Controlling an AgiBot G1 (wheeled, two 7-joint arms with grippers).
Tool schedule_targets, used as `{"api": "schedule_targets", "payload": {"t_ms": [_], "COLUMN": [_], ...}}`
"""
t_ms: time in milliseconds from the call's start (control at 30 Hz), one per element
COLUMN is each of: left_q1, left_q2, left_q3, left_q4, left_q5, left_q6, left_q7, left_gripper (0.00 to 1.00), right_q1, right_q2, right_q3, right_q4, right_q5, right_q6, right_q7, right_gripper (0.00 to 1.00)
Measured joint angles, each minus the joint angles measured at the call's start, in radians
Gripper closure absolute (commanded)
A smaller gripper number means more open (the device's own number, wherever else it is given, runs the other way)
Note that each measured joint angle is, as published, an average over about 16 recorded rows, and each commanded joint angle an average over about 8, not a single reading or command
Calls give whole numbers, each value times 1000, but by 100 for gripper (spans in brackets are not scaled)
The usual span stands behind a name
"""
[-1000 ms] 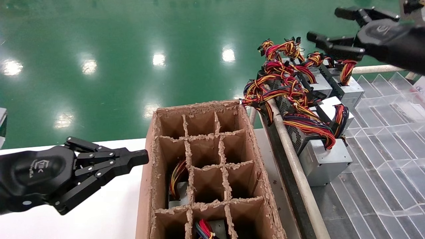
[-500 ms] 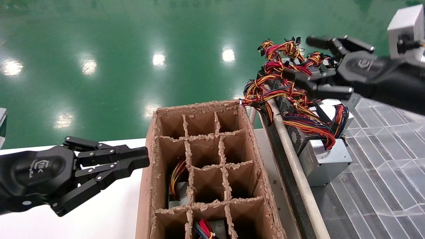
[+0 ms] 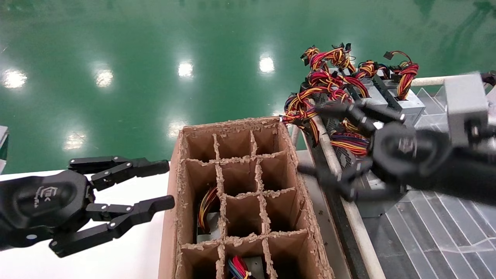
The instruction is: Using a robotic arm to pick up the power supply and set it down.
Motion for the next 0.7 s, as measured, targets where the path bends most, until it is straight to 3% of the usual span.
{"api": "schedule_targets", "payload": {"t_ms": [333,700], "left_q1": [0,0], "left_q2": [0,0], "left_q3": [0,0], "left_q4": [0,0], "left_q5": [0,0], "left_q6": [0,0], "left_q7": [0,0], "left_gripper": [0,0], "right_q1": [-123,-156], "right_q2": [39,49], "right_q3": [6,8], "right_q4": [168,211], "right_q5": [88,113], "right_q6": [-60,-76], "right_q7": [67,82], "right_gripper": [0,0]}}
